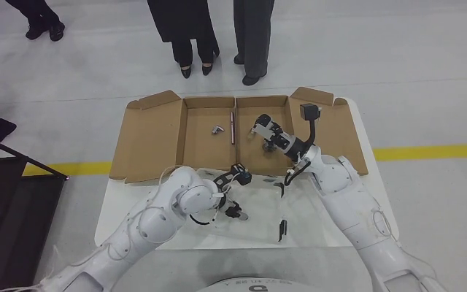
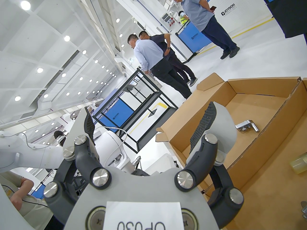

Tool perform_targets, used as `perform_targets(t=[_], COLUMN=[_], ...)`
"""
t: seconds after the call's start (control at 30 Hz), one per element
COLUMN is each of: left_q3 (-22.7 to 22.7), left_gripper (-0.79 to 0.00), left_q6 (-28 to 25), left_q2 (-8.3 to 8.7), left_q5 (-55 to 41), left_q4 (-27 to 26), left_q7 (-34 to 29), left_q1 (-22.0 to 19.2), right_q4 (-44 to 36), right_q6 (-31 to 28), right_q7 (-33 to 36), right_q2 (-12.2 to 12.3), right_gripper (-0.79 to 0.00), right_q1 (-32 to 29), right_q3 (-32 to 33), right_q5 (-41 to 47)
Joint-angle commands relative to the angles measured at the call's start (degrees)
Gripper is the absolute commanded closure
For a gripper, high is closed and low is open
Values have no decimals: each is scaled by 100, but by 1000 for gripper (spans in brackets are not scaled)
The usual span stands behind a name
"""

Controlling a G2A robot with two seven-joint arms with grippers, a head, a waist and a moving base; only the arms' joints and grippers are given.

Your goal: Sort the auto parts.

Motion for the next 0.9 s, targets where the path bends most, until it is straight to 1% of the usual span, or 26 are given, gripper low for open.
perform_targets(t=[0.0, 0.2, 0.43, 0.53, 0.67, 0.73, 0.77, 0.8, 0.87], left_q3=[-16, -201, -625, -780, -813, -810, -809, -806, -812], left_gripper=[-730, -730, -736, -739, -723, -690, -656, -573, -462], left_q6=[-98, -79, 198, 253, 247, 276, 306, 331, 400], left_q2=[10, 95, 254, 298, 307, 299, 296, 293, 288], left_q5=[13, 207, 707, 762, 725, 712, 728, 753, 795], left_q4=[-48, -286, -744, -771, -700, -646, -624, -605, -581], left_q7=[66, 192, 509, 545, 500, 502, 519, 533, 568], left_q1=[7, 169, 587, 690, 697, 667, 652, 640, 623], right_q4=[0, 0, 0, 0, 0, 0, 0, 0, 0], right_q6=[0, 0, 0, 0, 0, 0, 0, 0, 0], right_q7=[0, 0, 0, 0, 0, 0, 0, 0, 0], right_q2=[0, 0, 0, 0, 0, 0, 0, 0, 0], right_gripper=[-785, -785, -785, -785, -785, -785, -785, -785, -785], right_q1=[0, 0, 0, 0, 0, 0, 0, 0, 0], right_q3=[0, 0, 0, 0, 0, 0, 0, 0, 0], right_q5=[1, 1, 1, 1, 1, 1, 1, 1, 1])
